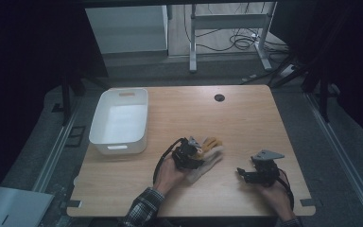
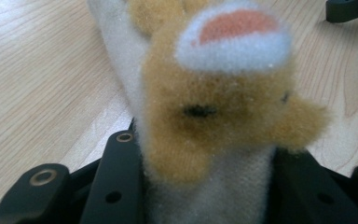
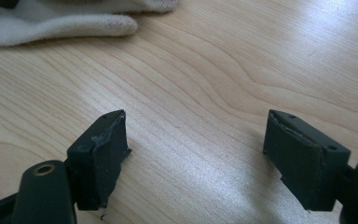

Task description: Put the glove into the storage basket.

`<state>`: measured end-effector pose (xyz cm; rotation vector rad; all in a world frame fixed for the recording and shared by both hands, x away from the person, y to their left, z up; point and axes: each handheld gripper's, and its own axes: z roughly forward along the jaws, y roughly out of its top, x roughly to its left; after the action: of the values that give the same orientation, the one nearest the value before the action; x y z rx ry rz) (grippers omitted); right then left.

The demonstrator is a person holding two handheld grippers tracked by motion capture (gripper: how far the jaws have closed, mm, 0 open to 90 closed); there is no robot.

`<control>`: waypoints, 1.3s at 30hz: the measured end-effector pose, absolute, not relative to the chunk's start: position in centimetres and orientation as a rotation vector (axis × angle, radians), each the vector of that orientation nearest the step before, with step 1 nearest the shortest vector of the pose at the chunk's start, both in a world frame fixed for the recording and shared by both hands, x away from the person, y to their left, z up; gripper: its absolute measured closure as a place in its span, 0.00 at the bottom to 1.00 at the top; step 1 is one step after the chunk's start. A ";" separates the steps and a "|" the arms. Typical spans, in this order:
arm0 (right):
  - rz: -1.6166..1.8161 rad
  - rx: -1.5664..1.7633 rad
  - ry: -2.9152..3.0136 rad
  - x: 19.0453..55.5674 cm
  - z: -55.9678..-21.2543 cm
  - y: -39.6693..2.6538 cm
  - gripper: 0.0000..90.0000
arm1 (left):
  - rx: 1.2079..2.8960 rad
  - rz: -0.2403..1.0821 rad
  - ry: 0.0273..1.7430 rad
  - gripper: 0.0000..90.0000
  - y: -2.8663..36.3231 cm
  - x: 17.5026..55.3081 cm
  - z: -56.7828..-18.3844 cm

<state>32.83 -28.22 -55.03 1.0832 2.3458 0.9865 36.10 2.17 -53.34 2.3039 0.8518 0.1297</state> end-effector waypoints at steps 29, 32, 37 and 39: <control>0.983 1.078 2.350 32.9 -55.0 -28.2 0.23 | 2.171 0.286 1.061 0.70 10.7 38.2 -46.6; 0.983 1.077 2.349 32.9 -55.0 -28.2 0.23 | 2.156 0.305 1.097 0.70 12.1 38.7 -46.0; 0.982 1.075 2.349 32.9 -55.0 -28.2 0.23 | 2.138 0.340 1.147 0.70 14.2 39.4 -45.0; 0.983 1.074 2.349 32.9 -55.0 -28.2 0.23 | 2.124 0.354 1.172 0.70 14.9 39.6 -44.7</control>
<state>32.93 -28.19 -55.05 1.0739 2.3487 0.9827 39.56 14.94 -44.66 2.1242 1.1721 0.3539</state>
